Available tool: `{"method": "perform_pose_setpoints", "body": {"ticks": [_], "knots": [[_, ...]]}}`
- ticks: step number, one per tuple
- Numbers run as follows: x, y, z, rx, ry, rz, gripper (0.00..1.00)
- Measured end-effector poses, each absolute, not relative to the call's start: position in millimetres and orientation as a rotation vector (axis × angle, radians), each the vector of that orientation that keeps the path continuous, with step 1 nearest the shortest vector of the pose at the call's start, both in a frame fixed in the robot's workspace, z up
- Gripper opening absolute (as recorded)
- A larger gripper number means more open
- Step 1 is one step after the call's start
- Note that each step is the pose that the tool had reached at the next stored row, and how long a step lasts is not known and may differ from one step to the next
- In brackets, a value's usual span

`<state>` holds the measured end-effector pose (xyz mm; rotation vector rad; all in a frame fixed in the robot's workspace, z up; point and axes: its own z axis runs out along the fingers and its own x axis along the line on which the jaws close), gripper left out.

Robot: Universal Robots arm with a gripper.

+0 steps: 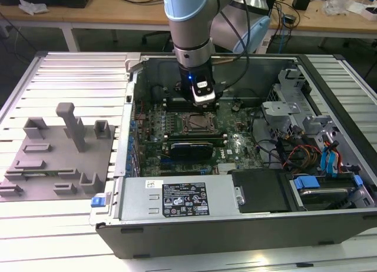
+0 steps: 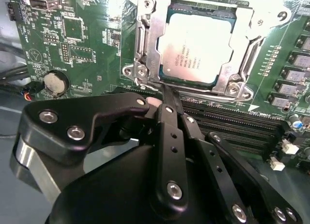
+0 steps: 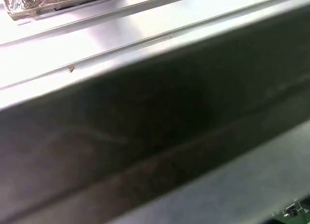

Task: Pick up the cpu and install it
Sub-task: 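Install the first cpu locking lever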

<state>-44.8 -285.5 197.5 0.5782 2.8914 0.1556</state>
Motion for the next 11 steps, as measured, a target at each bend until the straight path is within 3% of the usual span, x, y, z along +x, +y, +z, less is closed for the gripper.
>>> {"method": "perform_pose_setpoints", "body": {"ticks": [7, 11], "knots": [[-44.8, -285.6, 215.3, 0.577, 2.891, 0.146, 0.11], [-44.5, -285.6, 216.9, 0.581, 2.893, 0.088, 0.11]]}}
